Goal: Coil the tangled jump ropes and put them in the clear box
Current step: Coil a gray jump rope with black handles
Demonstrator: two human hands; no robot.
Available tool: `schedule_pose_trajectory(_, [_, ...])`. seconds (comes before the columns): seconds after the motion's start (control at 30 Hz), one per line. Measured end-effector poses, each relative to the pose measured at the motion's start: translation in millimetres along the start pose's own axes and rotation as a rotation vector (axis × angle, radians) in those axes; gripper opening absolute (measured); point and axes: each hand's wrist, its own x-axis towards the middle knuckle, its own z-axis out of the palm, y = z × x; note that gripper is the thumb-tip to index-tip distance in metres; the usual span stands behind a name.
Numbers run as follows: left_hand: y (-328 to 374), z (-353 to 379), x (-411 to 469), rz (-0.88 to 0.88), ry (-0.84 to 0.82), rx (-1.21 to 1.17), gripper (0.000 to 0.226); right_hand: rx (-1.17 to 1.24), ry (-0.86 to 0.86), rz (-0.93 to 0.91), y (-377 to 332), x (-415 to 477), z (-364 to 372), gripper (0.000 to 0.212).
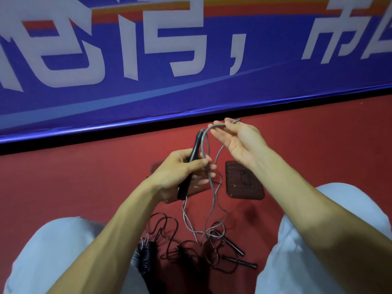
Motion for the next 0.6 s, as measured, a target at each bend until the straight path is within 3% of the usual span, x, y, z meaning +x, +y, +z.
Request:
schedule_pose_trajectory(0.17, [7,-3,6,0.138,0.227,-0.255,0.006,-0.393,-0.055,0.041,6,-1,-5,0.013])
schedule_pose_trajectory(0.43, [19,-18,5,0.318,0.390,-0.649,0.010,-1.223,-0.335,0.119,27,-8,-5,0.039])
schedule_pose_trajectory(0.5, [18,-21,6,0.348,0.408,-0.693,0.016,-1.393,-0.456,0.138,37,-11,-7,0.034])
schedule_pose_trajectory(0.6, [17,-22,8,0.371,0.440,-0.676,0.012,-1.422,-0.488,0.233,48,-14,-8,0.018])
